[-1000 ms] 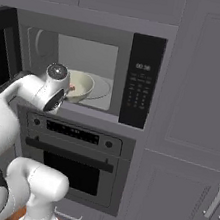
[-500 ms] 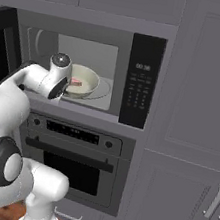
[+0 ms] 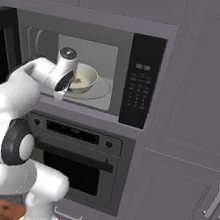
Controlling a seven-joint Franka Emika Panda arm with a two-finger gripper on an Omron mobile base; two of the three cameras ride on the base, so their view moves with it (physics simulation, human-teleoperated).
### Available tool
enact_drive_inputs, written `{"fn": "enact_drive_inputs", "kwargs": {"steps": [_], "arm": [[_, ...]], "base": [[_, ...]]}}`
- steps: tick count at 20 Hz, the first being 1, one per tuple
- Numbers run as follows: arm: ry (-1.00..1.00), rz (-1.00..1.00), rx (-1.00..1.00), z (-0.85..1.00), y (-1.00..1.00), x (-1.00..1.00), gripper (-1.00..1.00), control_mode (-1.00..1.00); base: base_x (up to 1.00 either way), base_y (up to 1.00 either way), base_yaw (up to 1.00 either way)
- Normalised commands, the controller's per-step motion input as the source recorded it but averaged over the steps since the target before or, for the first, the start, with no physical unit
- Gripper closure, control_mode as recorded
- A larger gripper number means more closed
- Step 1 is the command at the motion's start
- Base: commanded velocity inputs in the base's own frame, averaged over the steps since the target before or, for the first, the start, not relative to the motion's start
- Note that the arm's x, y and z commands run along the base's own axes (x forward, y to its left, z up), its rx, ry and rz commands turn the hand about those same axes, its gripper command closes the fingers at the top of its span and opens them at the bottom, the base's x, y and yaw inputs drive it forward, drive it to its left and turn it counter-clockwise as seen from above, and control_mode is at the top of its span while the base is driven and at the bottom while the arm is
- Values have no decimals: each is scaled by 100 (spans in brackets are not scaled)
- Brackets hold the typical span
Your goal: Remove the peach from the bowl and place it on the small plate. Then place the bowl with only the steak in the microwave, close the door, and press the start button to microwave the steak.
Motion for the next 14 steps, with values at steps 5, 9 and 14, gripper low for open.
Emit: {"fn": "enact_drive_inputs", "kwargs": {"steps": [5,9,14], "arm": [[0,3,0,-17,0,0,-100,-100],[-5,0,0,0,0,-29,-100,-100],[-8,0,0,0,0,-43,-100,-100]], "base": [[0,0,0],[0,0,0],[0,0,0]]}}
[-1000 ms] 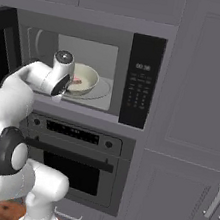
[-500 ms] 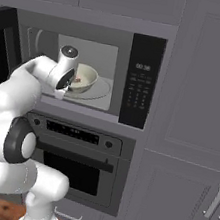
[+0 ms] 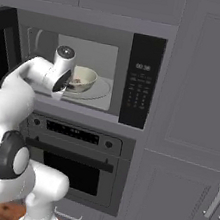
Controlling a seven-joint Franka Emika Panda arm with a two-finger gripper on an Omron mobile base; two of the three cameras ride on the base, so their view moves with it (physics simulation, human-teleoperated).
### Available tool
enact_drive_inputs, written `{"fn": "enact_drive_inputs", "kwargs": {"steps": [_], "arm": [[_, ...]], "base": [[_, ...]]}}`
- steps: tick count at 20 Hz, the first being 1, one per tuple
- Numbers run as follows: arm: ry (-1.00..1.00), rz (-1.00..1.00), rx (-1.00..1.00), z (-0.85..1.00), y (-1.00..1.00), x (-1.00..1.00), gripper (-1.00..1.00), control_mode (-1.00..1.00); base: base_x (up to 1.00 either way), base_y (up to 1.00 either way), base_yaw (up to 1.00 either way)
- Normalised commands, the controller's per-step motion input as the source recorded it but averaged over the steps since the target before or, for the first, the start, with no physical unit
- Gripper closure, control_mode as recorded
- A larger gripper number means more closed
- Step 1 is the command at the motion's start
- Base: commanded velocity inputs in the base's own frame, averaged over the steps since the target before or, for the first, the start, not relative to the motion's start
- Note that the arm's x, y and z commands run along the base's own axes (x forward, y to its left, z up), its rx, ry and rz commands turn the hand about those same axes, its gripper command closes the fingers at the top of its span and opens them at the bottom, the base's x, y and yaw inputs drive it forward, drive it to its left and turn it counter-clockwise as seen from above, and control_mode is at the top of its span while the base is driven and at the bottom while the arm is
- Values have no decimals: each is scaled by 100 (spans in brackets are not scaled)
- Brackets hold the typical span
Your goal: Remove the peach from the bowl and place it on the small plate. Then place the bowl with only the steak in the microwave, close the door, and press the start button to microwave the steak.
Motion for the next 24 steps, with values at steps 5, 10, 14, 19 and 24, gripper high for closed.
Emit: {"fn": "enact_drive_inputs", "kwargs": {"steps": [5,10,14,19,24], "arm": [[-18,-2,0,1,-3,-87,-100,-100],[-2,0,0,1,-1,-11,-100,-100],[-30,-7,-6,42,0,-97,-100,-100],[-21,-6,-8,63,-3,-100,-100,-100],[-8,-4,-11,39,-1,-100,-100,-100]], "base": [[0,0,0],[0,0,0],[0,0,0],[0,0,0],[0,0,0]]}}
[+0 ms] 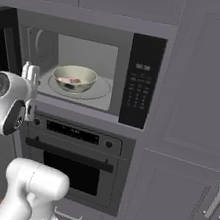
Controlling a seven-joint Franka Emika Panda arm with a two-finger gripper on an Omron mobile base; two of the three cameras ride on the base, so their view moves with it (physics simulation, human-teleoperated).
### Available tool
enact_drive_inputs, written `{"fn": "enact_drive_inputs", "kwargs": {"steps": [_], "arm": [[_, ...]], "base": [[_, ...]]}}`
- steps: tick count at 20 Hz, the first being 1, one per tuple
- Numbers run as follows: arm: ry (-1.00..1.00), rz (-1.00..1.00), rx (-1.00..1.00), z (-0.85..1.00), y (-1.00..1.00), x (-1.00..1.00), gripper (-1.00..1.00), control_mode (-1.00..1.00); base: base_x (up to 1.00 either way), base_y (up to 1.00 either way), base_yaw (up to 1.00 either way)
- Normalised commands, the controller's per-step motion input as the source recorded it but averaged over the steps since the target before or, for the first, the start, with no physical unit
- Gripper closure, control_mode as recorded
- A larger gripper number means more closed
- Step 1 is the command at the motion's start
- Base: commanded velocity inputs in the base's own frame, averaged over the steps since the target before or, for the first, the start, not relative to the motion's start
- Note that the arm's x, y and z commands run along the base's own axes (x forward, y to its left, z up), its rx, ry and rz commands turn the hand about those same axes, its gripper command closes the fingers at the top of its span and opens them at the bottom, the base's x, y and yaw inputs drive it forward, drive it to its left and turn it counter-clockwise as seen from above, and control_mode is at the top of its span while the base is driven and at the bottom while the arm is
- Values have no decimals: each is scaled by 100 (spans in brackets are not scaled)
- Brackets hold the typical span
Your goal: Remove the peach from the bowl and place it on the small plate. Then place the bowl with only the steak in the microwave, close the door, and press the start button to microwave the steak.
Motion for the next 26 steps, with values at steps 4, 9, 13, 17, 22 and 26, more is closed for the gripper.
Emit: {"fn": "enact_drive_inputs", "kwargs": {"steps": [4,9,13,17,22,26], "arm": [[-1,0,-24,38,-12,-98,-100,-100],[5,3,-19,63,-38,-73,-100,-100],[11,8,-16,45,-46,-70,-100,-100],[2,15,-18,3,-19,-97,-100,-100],[0,17,-23,-21,0,-98,-100,-100],[6,8,-6,-27,2,-38,-100,-100]], "base": [[0,0,0],[0,0,0],[0,0,0],[0,0,0],[0,0,0],[0,0,0]]}}
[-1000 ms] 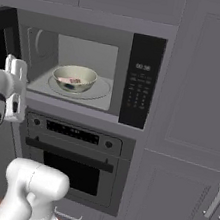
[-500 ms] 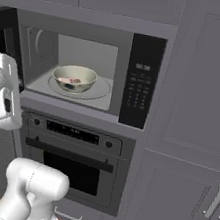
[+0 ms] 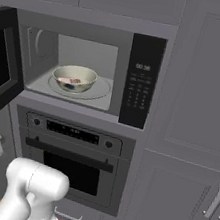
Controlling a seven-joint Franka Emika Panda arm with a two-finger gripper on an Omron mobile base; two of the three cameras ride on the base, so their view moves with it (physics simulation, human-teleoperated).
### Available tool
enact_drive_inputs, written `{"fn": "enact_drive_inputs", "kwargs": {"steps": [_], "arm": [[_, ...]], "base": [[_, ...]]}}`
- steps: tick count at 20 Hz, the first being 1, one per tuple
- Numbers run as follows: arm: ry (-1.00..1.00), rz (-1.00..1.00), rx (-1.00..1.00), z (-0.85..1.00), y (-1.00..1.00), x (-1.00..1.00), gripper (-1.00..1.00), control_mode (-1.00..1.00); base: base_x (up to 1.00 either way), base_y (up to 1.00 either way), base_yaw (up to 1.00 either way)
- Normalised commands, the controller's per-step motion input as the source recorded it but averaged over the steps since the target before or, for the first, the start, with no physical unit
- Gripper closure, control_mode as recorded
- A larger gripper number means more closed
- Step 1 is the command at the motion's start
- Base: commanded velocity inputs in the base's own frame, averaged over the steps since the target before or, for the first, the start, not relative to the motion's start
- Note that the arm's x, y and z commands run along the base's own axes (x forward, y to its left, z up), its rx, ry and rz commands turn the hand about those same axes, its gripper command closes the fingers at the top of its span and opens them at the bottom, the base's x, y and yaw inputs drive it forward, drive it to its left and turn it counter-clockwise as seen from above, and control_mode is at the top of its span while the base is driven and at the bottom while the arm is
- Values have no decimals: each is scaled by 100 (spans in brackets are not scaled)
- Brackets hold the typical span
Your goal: Remove the peach from the bowl and place it on the small plate. Then place the bowl with only the steak in the microwave, close the door, and press the start button to microwave the steak.
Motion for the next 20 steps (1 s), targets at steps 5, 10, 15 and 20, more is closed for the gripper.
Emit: {"fn": "enact_drive_inputs", "kwargs": {"steps": [5,10,15,20], "arm": [[4,3,-3,-24,0,-57,-100,-100],[-8,10,-11,1,0,-97,-100,-100],[-4,20,-21,0,15,-55,-100,-100],[0,25,-31,0,34,-19,-100,-100]], "base": [[0,0,0],[0,0,0],[0,0,0],[0,0,0]]}}
